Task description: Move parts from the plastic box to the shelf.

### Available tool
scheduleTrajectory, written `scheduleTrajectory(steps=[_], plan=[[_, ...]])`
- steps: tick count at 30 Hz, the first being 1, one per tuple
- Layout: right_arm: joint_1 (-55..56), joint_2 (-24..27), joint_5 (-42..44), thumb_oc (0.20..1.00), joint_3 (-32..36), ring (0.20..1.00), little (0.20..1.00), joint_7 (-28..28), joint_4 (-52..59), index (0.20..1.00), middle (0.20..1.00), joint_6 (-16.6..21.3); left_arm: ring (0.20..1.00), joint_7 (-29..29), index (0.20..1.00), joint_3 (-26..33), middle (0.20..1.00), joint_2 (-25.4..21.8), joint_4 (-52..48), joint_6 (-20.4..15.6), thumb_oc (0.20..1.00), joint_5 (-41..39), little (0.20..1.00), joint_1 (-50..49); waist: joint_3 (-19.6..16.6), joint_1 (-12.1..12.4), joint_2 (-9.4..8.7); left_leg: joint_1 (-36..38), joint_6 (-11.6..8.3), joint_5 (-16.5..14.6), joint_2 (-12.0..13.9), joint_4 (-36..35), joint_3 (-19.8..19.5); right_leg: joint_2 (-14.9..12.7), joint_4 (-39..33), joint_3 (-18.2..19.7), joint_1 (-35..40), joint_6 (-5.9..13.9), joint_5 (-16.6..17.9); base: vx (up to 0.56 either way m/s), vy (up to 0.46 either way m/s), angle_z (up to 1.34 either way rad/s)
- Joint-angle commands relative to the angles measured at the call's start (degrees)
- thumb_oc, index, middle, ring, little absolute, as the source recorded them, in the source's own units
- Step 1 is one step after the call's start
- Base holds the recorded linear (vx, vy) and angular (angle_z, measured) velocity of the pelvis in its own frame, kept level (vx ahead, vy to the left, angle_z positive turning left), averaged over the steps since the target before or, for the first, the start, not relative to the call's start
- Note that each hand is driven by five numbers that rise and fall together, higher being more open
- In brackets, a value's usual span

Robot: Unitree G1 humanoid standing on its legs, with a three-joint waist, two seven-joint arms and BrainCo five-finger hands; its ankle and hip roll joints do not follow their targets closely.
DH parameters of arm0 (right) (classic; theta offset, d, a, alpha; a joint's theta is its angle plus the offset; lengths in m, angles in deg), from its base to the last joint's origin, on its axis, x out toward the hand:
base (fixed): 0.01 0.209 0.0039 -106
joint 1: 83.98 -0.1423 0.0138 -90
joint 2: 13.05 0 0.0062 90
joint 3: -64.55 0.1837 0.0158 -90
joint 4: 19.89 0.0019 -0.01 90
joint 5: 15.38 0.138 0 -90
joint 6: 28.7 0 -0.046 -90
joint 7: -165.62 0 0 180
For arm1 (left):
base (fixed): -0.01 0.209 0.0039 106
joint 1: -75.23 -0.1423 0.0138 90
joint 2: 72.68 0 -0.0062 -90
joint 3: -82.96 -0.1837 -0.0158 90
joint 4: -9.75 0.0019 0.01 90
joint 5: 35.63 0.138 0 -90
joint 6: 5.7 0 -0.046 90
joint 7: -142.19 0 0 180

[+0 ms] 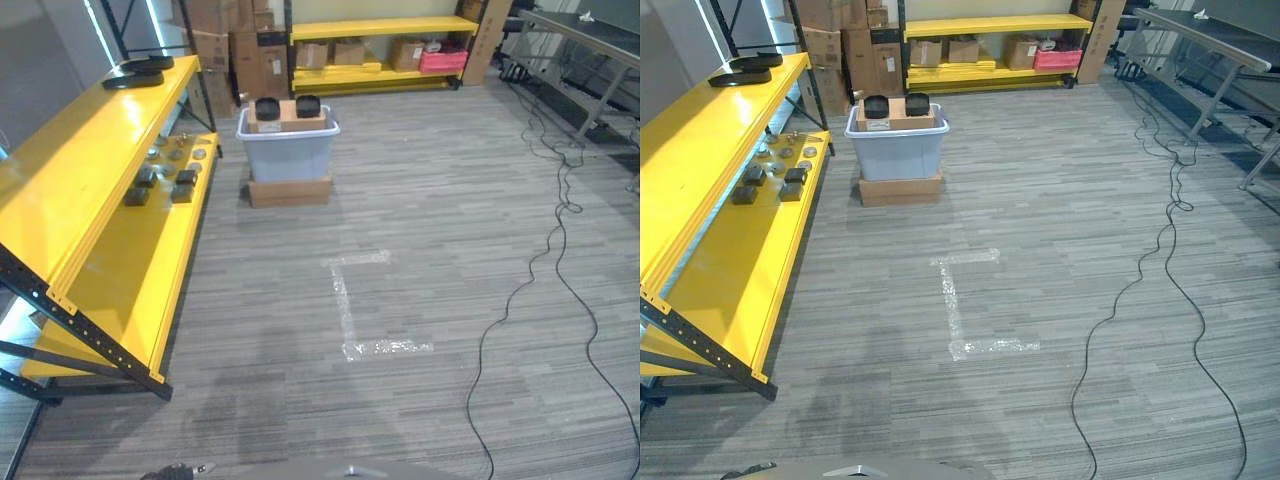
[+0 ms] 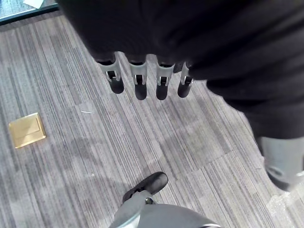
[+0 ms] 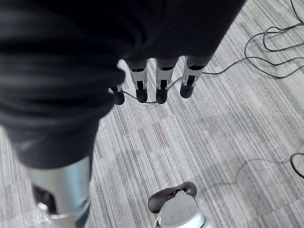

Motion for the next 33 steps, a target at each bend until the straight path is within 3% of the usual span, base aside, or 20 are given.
scheduleTrajectory(steps=[1,8,17,19,22,23,25,29,33], plan=[[-1.17,0.57,-0.73,1.0,-0.87,1.0,1.0,-1.76,-3.97,1.0,1.0,-0.74,1.0,-0.66,1.0,-0.06,1.0,0.5,2.16,-0.23,1.0,1.2,1.0,2.15,-1.31,0.49,-0.09,0.26,-3.27,-7.5,2.73,3.83,2.08,-2.69,-0.38,3.46,-1.26,9.09,-4.53,0.0,0.0,0.0],[-0.97,1.09,-1.18,1.0,0.14,1.0,1.0,-1.56,-5.59,1.0,1.0,-1.5,1.0,-0.17,1.0,0.02,1.0,0.52,2.84,0.18,1.0,1.72,1.0,1.14,-1.53,0.71,0.14,-0.18,-3.3,-7.53,2.78,3.48,1.86,-2.97,-1.03,2.91,-1.47,9.15,-4.36,0.01,0.001,0.01],[-1.35,0.23,0.49,1.0,1.37,1.0,1.0,-1.62,-7.79,1.0,1.0,-2.14,1.0,-0.96,1.0,3.36,1.0,0.68,3.2,0.19,1.0,-4.02,1.0,2.25,-2.62,0.79,0.26,0.75,-3.34,-7.79,2.74,3.14,1.95,-3.18,-1.87,2.16,-0.17,9.04,-4.43,0.01,-0.007,0.03],[-1.35,-0.52,-1.89,1.0,-0.92,1.0,1.0,-0.36,-4.84,1.0,1.0,-0.97,1.0,-2.05,1.0,3.1,1.0,0.43,1.38,-0.5,1.0,-4.72,1.0,3.12,-2.84,0.75,0.27,0.95,-3.34,-7.95,2.66,3.21,1.85,-3.21,-1.82,1.99,0.08,8.93,-4.56,0.0,0.0,0.0],[-1.86,-0.43,3.41,1.0,1.85,1.0,1.0,2.79,2.65,1.0,1.0,2.05,1.0,-5.18,1.0,3.1,1.0,0.08,-1.62,-1.84,1.0,-6.33,1.0,4.09,-2.54,0.04,0.38,0.86,-3.35,-8.08,2.58,3.63,2.18,-3.1,-1.2,2.44,-0.38,9.0,-4.66,-0.02,0.002,-0.02],[-2.12,-0.4,5.18,1.0,2.48,1.0,1.0,5.12,8.19,1.0,1.0,4.69,1.0,-7.9,1.0,2.85,1.0,-0.57,-7.11,-3.57,1.0,-6.91,1.0,5.31,-2.1,-0.31,0.39,0.65,-3.39,-8.08,2.54,3.86,2.5,-3.08,-0.84,2.7,-0.88,9.1,-4.58,-0.05,0.003,-0.13],[-1.99,-0.34,5.52,1.0,2.55,1.0,1.0,5.4,10.74,1.0,1.0,5.42,1.0,-8.46,1.0,2.71,1.0,-1.0,-10.27,-4.18,1.0,-7.0,1.0,5.59,-1.94,-0.31,0.35,0.55,-3.41,-8.06,2.55,3.96,2.59,-3.06,-0.64,2.7,-1.07,9.13,-4.61,-0.04,0.002,-0.17],[-2.41,1.15,5.6,1.0,2.62,1.0,1.0,5.98,19.92,1.0,1.0,8.17,1.0,-8.58,1.0,1.59,1.0,-2.73,-26.21,-7.31,1.0,-8.37,1.0,6.88,-1.24,0.05,0.37,0.16,-3.34,-8.08,2.39,4.29,2.68,-3.15,0.04,2.34,-1.45,9.21,-4.62,-0.02,0.003,-0.04],[-2.92,3.64,-0.79,1.0,1.81,1.0,1.0,8.29,35.98,1.0,1.0,11.03,1.0,-10.66,1.0,2.69,1.0,-3.66,-42.39,-11.29,1.0,-13.56,1.0,7.21,-0.38,0.59,0.26,0.04,-3.29,-8.04,2.36,4.65,2.35,-3.22,0.38,2.01,-1.37,9.31,-4.7,0.0,0.0,0.0]])
